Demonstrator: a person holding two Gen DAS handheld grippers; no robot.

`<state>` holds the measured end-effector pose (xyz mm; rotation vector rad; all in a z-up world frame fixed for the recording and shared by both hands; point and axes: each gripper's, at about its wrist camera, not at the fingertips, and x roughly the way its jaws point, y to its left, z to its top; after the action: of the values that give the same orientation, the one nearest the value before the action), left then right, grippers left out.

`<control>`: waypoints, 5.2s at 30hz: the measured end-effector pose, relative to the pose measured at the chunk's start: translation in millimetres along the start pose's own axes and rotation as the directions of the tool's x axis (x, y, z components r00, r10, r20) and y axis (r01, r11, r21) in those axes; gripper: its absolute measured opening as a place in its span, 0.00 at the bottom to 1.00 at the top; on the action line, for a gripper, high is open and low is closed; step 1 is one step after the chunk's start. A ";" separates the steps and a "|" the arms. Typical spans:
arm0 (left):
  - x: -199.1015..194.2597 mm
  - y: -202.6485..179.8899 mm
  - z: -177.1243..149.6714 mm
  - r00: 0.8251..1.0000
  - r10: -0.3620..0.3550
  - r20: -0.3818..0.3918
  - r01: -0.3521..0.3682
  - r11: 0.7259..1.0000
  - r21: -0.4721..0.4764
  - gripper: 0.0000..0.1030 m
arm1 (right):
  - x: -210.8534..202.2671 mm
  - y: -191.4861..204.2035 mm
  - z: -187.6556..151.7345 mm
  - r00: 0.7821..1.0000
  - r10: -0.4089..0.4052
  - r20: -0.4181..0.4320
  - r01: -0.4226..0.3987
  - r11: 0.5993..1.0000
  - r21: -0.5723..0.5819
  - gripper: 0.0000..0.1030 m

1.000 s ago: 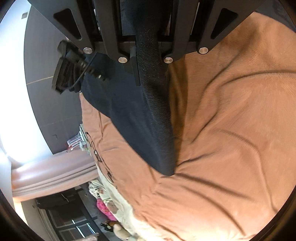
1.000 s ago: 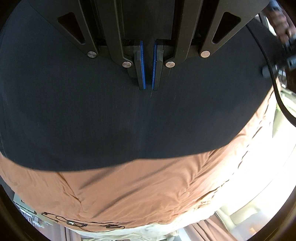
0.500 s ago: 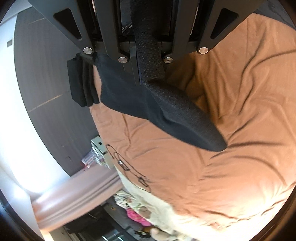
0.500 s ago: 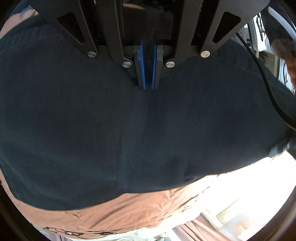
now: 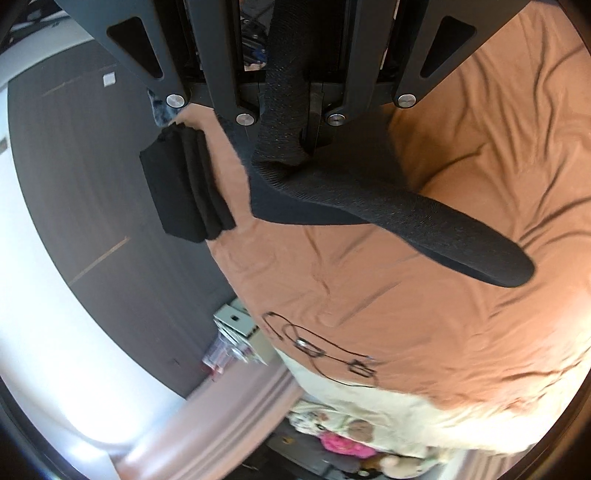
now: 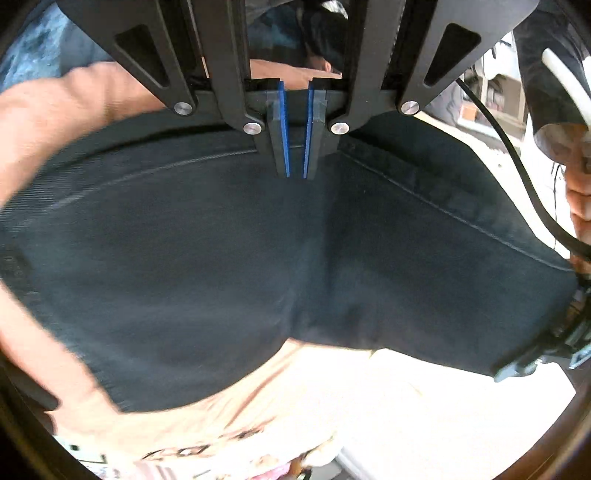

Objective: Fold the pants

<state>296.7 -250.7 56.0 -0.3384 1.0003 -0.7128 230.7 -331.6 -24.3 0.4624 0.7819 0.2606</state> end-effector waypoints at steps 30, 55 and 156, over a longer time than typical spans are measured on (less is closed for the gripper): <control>207.0 -107.7 -27.6 0.951 -0.011 -0.308 0.056 0.989 0.139 0.09 | -118.9 -94.4 -61.9 0.960 -0.126 0.251 0.061 0.965 0.253 0.50; 185.7 -71.2 -33.9 0.956 0.016 -0.293 0.017 0.994 0.109 0.71 | -139.1 -100.8 -45.7 0.952 -0.077 0.298 0.005 0.972 0.234 0.52; -0.4 228.0 -70.8 0.995 0.015 -0.102 -0.048 0.943 -0.328 0.25 | 64.3 -18.2 53.0 0.984 0.155 -0.087 -0.149 0.986 0.070 0.25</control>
<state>324.3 -80.2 -108.9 -0.5826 1.2197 -0.5342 314.2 -338.3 -40.0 0.5738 0.8476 0.4023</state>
